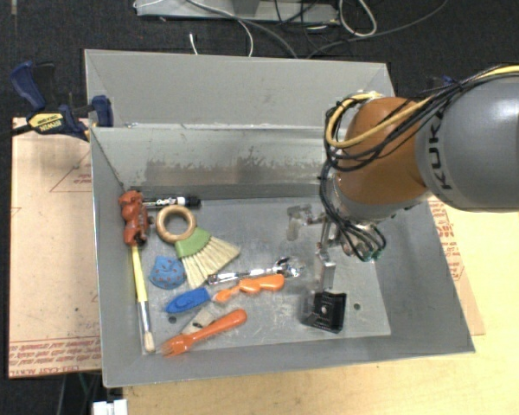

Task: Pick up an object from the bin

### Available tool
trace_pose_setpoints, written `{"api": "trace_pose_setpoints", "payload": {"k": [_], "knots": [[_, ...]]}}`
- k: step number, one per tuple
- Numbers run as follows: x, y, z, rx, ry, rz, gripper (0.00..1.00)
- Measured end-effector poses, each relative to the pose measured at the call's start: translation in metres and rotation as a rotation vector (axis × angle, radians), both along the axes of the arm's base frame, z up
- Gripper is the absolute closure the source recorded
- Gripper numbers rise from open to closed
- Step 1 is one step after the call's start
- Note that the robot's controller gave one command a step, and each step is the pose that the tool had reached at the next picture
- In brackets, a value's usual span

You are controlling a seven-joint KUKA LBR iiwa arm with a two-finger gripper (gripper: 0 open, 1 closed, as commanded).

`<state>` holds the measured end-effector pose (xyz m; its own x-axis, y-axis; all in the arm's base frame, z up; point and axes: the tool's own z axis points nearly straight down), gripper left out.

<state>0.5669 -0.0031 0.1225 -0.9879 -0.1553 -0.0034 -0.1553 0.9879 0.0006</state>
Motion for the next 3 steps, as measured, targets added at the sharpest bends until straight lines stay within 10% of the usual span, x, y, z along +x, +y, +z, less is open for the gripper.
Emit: {"api": "trace_pose_setpoints", "payload": {"k": [1, 2, 3], "knots": [[0.004, 0.045, 0.021, -0.004, -0.007, 0.395, 0.0], [-0.025, 0.071, -0.014, 0.004, 0.013, 0.349, 0.0], [-0.026, 0.061, -0.046, -0.002, -0.009, 0.506, 0.0]]}}
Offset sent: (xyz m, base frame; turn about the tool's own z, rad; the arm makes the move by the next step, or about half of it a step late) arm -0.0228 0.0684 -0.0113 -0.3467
